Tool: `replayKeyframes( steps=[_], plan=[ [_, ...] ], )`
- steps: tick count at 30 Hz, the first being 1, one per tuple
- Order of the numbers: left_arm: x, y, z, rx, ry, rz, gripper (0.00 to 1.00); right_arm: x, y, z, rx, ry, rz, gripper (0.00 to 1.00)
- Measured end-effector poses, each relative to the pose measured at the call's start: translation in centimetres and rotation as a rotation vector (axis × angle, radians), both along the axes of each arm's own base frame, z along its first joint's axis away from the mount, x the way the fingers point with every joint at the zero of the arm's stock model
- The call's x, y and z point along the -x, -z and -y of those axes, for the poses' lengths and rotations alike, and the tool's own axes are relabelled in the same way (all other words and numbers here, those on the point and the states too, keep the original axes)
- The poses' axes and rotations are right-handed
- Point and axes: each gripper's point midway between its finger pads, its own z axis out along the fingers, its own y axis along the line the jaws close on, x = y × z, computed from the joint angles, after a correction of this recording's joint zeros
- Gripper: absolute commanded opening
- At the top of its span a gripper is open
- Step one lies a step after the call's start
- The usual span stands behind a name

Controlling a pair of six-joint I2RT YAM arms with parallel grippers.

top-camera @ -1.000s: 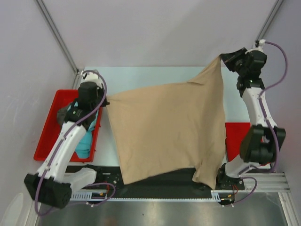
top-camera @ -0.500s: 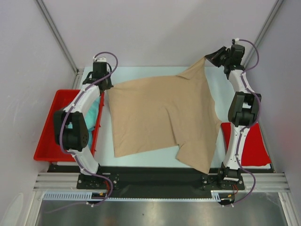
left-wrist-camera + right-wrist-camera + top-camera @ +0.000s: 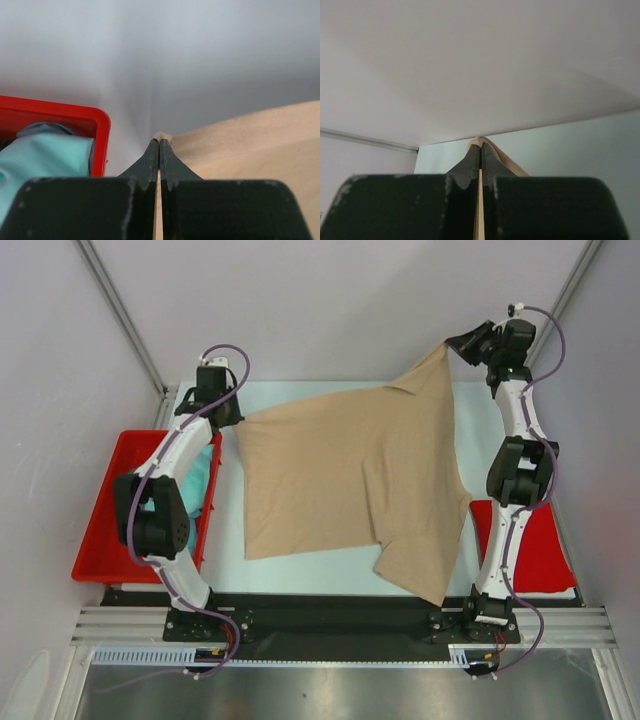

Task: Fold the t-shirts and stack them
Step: Flatten the tshirt out

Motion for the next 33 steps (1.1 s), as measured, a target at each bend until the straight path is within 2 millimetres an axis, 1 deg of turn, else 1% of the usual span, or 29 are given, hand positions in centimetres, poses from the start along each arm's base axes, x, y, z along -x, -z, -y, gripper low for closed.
replayKeyframes(
  steps=[2, 4, 5, 7, 9, 11, 13, 14, 16, 18, 20, 21, 22, 23, 25, 28, 29, 31, 33],
  plan=[
    [0.6, -1.5, 0.3, 0.019, 0.008, 0.020, 0.00, 0.2, -1.8, 0.0, 0.006, 0.001, 0.031, 0.00],
    [1.4, -4.3, 0.5, 0.045, 0.012, 0.068, 0.00, 1.1, -4.0, -0.2, 0.012, 0.004, 0.050, 0.00],
    [1.8, -6.2, 0.7, 0.061, 0.017, 0.106, 0.00, 1.6, -5.1, -0.2, 0.015, 0.006, 0.058, 0.00],
    [3.1, -10.4, 0.9, 0.092, 0.026, 0.194, 0.00, 3.6, -8.6, -0.5, 0.027, 0.015, 0.093, 0.00],
    [5.2, -14.8, 1.1, 0.123, 0.037, 0.287, 0.00, 6.3, -13.1, -1.0, 0.044, 0.018, 0.153, 0.00],
    [8.1, -19.8, 1.2, 0.156, 0.053, 0.404, 0.00, 10.1, -18.7, -1.5, 0.069, 0.025, 0.243, 0.00],
    [11.7, -24.3, 1.0, 0.176, 0.065, 0.513, 0.00, 15.0, -24.8, -1.9, 0.100, 0.038, 0.358, 0.00],
    [13.5, -26.5, 0.9, 0.182, 0.071, 0.565, 0.00, 17.2, -27.0, -2.1, 0.109, 0.045, 0.403, 0.00],
    [16.8, -30.3, 0.6, 0.188, 0.082, 0.656, 0.00, 23.3, -32.3, -2.7, 0.133, 0.061, 0.530, 0.00],
    [20.7, -33.9, 0.4, 0.187, 0.091, 0.746, 0.00, 29.2, -36.2, -3.3, 0.151, 0.075, 0.638, 0.00],
    [24.8, -37.0, 0.5, 0.190, 0.114, 0.834, 0.00, 35.3, -39.6, -4.0, 0.166, 0.094, 0.753, 0.00],
    [26.5, -38.1, 0.6, 0.197, 0.132, 0.869, 0.00, 38.0, -40.8, -4.2, 0.171, 0.105, 0.799, 0.00],
    [28.7, -39.2, 0.5, 0.206, 0.146, 0.909, 0.00, 40.4, -41.6, -4.4, 0.175, 0.118, 0.835, 0.00],
    [30.3, -39.8, 0.3, 0.212, 0.150, 0.936, 0.00, 42.7, -42.4, -4.6, 0.181, 0.130, 0.872, 0.00],
    [34.5, -41.5, -0.8, 0.227, 0.148, 1.015, 0.00, 46.8, -43.7, -4.8, 0.196, 0.154, 0.937, 0.00],
    [40.1, -43.8, -2.5, 0.258, 0.150, 1.131, 0.00, 52.9, -45.4, -5.3, 0.218, 0.190, 1.032, 0.00],
    [41.9, -44.4, -3.1, 0.271, 0.147, 1.167, 0.00, 54.3, -45.7, -5.4, 0.222, 0.198, 1.052, 0.00],
    [44.7, -45.5, -4.5, 0.292, 0.128, 1.223, 0.00, 56.9, -46.4, -5.6, 0.229, 0.216, 1.093, 0.00],
    [46.5, -46.1, -5.5, 0.306, 0.110, 1.258, 0.00, 58.7, -46.9, -5.7, 0.232, 0.228, 1.119, 0.00]
  ],
)
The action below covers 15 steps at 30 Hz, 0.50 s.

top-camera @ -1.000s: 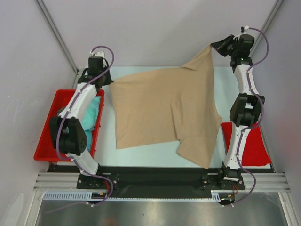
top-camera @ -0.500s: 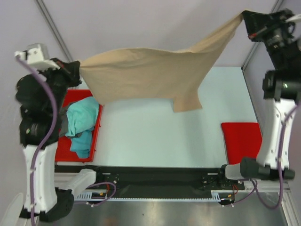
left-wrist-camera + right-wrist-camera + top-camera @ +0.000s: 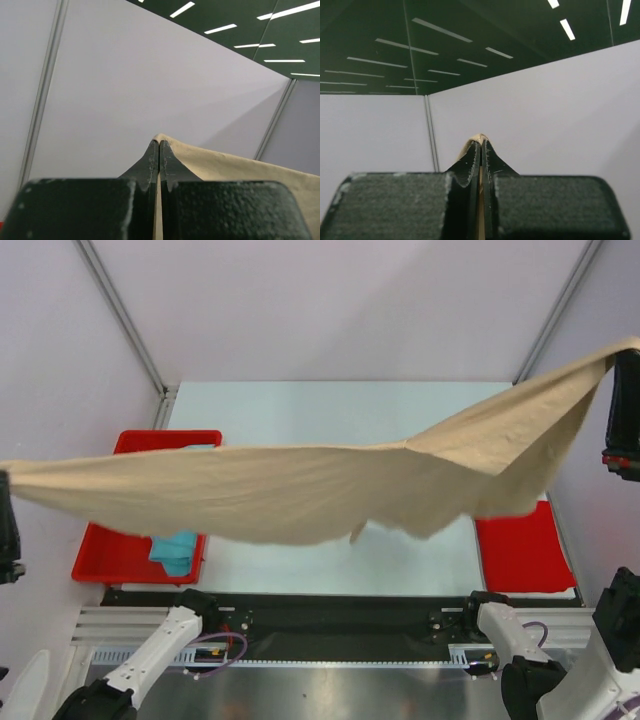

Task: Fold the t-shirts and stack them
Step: Flatten the tshirt out

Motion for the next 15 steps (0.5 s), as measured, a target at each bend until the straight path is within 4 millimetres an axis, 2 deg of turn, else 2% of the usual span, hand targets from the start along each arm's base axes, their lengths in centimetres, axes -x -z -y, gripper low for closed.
replayKeyframes(
  steps=[2, 4, 7, 10, 13, 15],
  plan=[
    [0.9, -0.1, -0.7, 0.017, -0.013, 0.010, 0.00, 0.8, -0.3, 0.0, 0.000, 0.005, 0.012, 0.00],
    [0.6, 0.4, -0.9, 0.019, -0.023, -0.008, 0.00, 0.6, -0.1, 0.0, -0.001, 0.006, 0.000, 0.00],
    [-1.8, 2.1, -0.2, -0.003, -0.031, -0.082, 0.00, -2.1, 1.4, 0.4, -0.008, 0.004, -0.068, 0.00],
    [-6.2, 5.3, 1.1, -0.046, -0.046, -0.203, 0.00, -7.0, 4.0, 1.0, -0.019, -0.002, -0.181, 0.00],
    [-12.0, 9.7, 2.9, -0.105, -0.063, -0.353, 0.00, -14.0, 7.8, 1.9, -0.032, -0.009, -0.324, 0.00],
    [-16.4, 13.2, 4.2, -0.147, -0.082, -0.454, 0.00, -19.5, 11.5, 2.7, -0.042, -0.011, -0.438, 0.00]
  ],
)
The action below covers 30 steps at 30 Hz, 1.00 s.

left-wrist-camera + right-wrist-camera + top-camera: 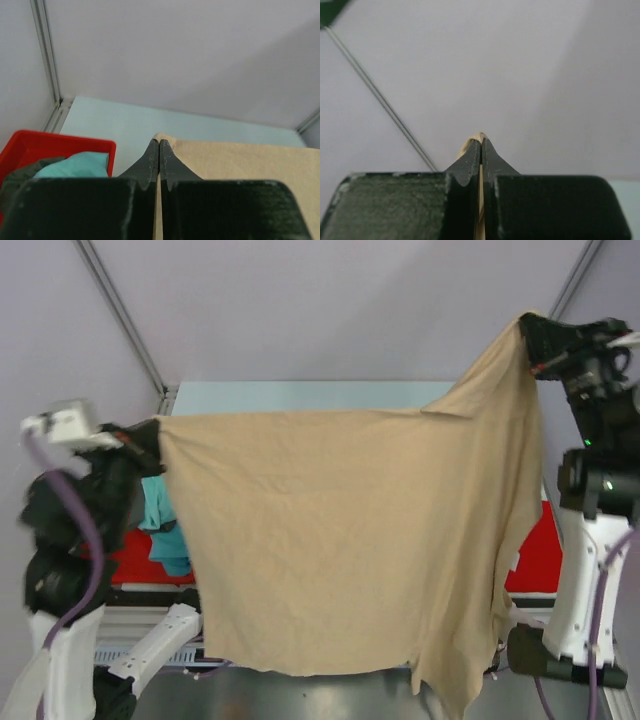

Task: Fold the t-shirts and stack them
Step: Flatten the tshirt out

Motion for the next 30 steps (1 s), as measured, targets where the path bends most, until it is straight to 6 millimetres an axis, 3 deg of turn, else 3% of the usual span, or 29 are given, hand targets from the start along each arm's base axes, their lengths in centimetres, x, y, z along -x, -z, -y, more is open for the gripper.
replayKeyframes(
  steps=[1, 2, 5, 8, 12, 14, 17, 20, 25, 30],
  plan=[
    [-2.2, 2.3, 0.6, -0.025, -0.009, -0.063, 0.00, -3.3, 2.7, 0.5, -0.006, -0.001, -0.070, 0.00],
    [-3.7, 4.0, 1.0, -0.044, -0.016, -0.109, 0.00, -4.7, 4.0, 0.7, -0.010, -0.001, -0.102, 0.00],
    [-9.2, 10.7, 2.2, -0.108, -0.054, -0.252, 0.00, -11.5, 11.8, 1.4, -0.031, -0.007, -0.276, 0.00],
    [-13.4, 17.8, 2.6, -0.158, -0.076, -0.408, 0.00, -17.0, 19.9, 1.6, -0.044, -0.019, -0.448, 0.00],
    [-17.7, 25.3, 1.2, -0.180, -0.122, -0.586, 0.00, -22.6, 26.9, 1.6, -0.039, -0.042, -0.558, 0.00],
    [-19.8, 28.0, 0.5, -0.181, -0.145, -0.647, 0.00, -25.4, 30.0, 1.4, -0.038, -0.062, -0.610, 0.00],
    [-22.4, 31.4, 0.2, -0.196, -0.158, -0.734, 0.00, -29.8, 33.5, 1.0, -0.035, -0.085, -0.647, 0.00],
    [-25.2, 33.5, 0.6, -0.208, -0.147, -0.779, 0.00, -33.0, 35.7, 0.4, -0.030, -0.107, -0.660, 0.00],
    [-29.0, 34.2, 0.8, -0.221, -0.144, -0.785, 0.00, -37.6, 37.0, -0.4, -0.005, -0.123, -0.639, 0.00],
    [-31.4, 34.3, 1.1, -0.219, -0.131, -0.777, 0.00, -39.5, 37.6, -1.0, 0.013, -0.135, -0.629, 0.00]
  ],
)
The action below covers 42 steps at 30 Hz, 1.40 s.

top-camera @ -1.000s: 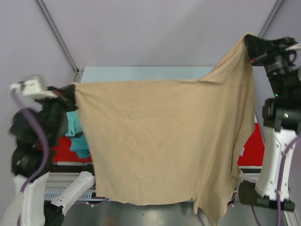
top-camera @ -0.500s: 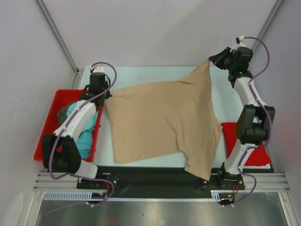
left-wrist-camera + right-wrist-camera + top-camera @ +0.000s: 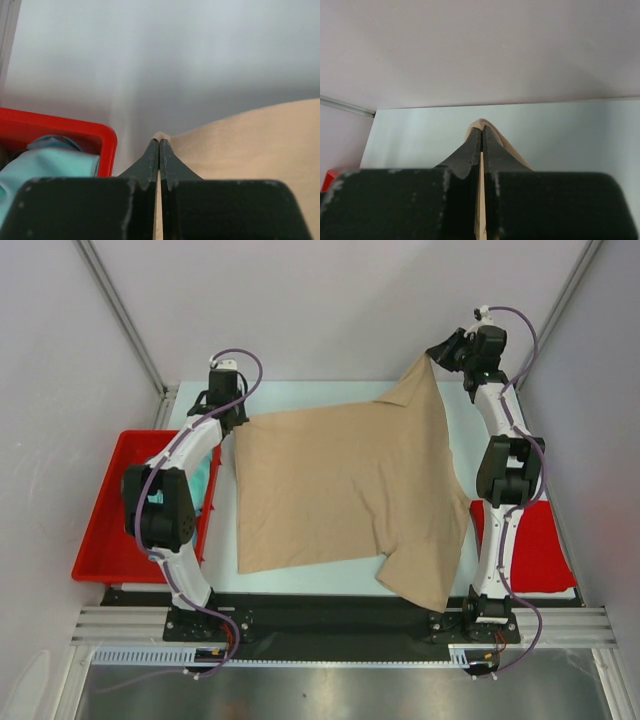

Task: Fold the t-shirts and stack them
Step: Fold the tshirt

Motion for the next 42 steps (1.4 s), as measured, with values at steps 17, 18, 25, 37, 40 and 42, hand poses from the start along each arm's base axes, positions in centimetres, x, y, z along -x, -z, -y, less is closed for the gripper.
replayKeyframes(
  steps=[17, 18, 25, 37, 40, 42],
  plan=[
    [3.7, 3.1, 0.0, -0.002, 0.024, -0.167, 0.00, 9.3, 3.2, 2.1, 0.006, 0.101, -0.393, 0.00],
    [4.4, 3.4, -0.1, -0.005, 0.023, -0.187, 0.00, 10.7, 2.8, 2.4, 0.002, 0.112, -0.414, 0.00],
    [7.6, 4.8, -0.7, -0.026, 0.018, -0.305, 0.00, 17.7, 1.3, 5.0, -0.020, 0.188, -0.525, 0.00],
    [11.6, 7.3, -0.7, -0.027, 0.032, -0.432, 0.00, 25.2, 9.6, 4.7, -0.042, 0.195, -0.836, 0.00],
    [12.0, 7.7, -0.3, -0.020, 0.042, -0.446, 0.00, 25.5, 9.5, 5.2, -0.045, 0.211, -0.834, 0.00],
    [12.4, 8.2, 0.0, -0.017, 0.047, -0.460, 0.00, 25.9, 9.5, 5.8, -0.047, 0.227, -0.835, 0.00]
  ],
)
